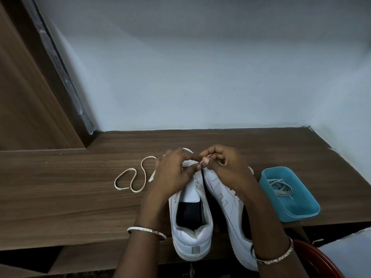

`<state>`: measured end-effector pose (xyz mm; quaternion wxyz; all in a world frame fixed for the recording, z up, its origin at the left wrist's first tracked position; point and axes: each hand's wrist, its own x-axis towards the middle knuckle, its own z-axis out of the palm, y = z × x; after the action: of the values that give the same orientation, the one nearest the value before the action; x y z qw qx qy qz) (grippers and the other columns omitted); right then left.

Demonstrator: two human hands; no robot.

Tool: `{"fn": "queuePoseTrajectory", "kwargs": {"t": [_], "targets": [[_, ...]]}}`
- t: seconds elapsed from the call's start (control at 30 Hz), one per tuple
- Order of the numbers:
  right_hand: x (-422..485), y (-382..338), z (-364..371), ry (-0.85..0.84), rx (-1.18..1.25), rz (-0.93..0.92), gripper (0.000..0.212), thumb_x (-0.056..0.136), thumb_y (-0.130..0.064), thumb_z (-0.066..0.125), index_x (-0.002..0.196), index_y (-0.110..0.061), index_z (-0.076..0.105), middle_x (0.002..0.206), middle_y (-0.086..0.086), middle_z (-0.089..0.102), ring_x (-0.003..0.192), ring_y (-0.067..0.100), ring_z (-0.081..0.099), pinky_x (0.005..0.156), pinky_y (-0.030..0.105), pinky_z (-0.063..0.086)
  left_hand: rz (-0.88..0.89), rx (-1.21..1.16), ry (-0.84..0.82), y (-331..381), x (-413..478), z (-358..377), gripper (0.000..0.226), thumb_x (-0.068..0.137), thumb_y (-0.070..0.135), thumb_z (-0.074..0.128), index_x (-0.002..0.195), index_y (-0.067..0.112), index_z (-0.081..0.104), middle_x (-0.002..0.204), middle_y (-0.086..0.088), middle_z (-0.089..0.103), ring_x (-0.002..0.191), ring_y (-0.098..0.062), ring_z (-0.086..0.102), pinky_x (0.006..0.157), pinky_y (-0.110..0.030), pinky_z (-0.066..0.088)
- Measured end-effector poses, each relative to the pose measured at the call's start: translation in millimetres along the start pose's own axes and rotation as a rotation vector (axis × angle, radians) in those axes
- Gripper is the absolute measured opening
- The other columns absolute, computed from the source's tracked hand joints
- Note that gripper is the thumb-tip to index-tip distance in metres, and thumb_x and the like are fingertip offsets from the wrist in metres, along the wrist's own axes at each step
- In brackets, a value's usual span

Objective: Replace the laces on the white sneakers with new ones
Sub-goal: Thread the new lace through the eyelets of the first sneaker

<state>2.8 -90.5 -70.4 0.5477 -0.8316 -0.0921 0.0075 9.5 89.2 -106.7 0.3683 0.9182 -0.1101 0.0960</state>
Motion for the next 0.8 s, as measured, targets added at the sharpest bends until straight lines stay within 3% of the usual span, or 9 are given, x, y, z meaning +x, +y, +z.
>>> {"fn": "queuePoseTrajectory", "kwargs": {"t": [0.1,0.2,0.37,0.47,0.6,0.7,0.8], "targets": [[-3,1,-8,0.013,0.063,0.021,0.01,0.093,-0.006,0.065,0.096,-0.013,0.071,0.076,0.0,0.075,0.068,0.0,0.065,0.069,0.014,0.047,-0.014,0.028,0.007,7,2,6,0.018,0.079,0.068,0.053,0.091,0.059,0.063,0.099,0.021,0.067,0.104,-0.01,0.06,0.09,-0.049,0.047],[-5,2,-22,0.059,0.21,0.044,0.009,0.093,-0.003,0.065,0.097,-0.007,0.072,0.078,0.005,0.075,0.065,0.004,0.064,0.065,0.015,0.05,-0.098,0.125,0.065,9,1,6,0.013,0.085,0.052,0.064,0.085,0.04,0.066,0.095,0.019,0.062,0.105,-0.014,0.057,0.092,-0.046,0.041],[-8,14,-55,0.244,0.493,0.089,0.012,0.091,-0.002,0.064,0.099,-0.007,0.073,0.083,0.009,0.076,0.071,0.011,0.064,0.072,0.019,0.054,-0.293,0.23,0.19,6,-1,5,0.013,0.086,0.045,0.065,0.079,0.035,0.066,0.097,0.013,0.062,0.099,-0.018,0.061,0.095,-0.047,0.041],[-10,24,-68,0.335,0.538,0.104,0.013,0.092,-0.003,0.063,0.098,-0.01,0.073,0.086,0.008,0.076,0.074,0.014,0.064,0.074,0.02,0.054,-0.342,0.187,0.212,4,0,9,0.014,0.083,0.046,0.063,0.08,0.034,0.069,0.093,0.011,0.065,0.096,-0.022,0.064,0.091,-0.05,0.047],[-13,20,-63,0.261,0.432,0.104,0.011,0.093,-0.005,0.065,0.098,-0.009,0.073,0.088,0.01,0.077,0.068,0.011,0.064,0.07,0.023,0.053,-0.139,0.082,0.137,17,6,13,0.027,0.084,0.053,0.057,0.105,0.038,0.067,0.112,0.01,0.062,0.11,-0.024,0.057,0.094,-0.049,0.045],[-13,8,-48,0.1,0.314,0.06,0.009,0.093,-0.004,0.065,0.098,-0.006,0.072,0.085,0.01,0.077,0.068,0.009,0.065,0.068,0.021,0.053,0.059,0.042,0.081,41,7,12,0.035,0.089,0.056,0.058,0.123,0.051,0.059,0.134,0.021,0.054,0.128,-0.013,0.042,0.098,-0.042,0.031],[-12,4,-42,0.062,0.272,0.016,0.008,0.093,-0.004,0.066,0.096,-0.007,0.072,0.081,0.007,0.076,0.064,0.006,0.065,0.062,0.017,0.051,0.127,0.001,0.088,46,6,13,0.021,0.089,0.053,0.058,0.109,0.048,0.065,0.123,0.025,0.061,0.123,-0.009,0.045,0.096,-0.042,0.029]]}}
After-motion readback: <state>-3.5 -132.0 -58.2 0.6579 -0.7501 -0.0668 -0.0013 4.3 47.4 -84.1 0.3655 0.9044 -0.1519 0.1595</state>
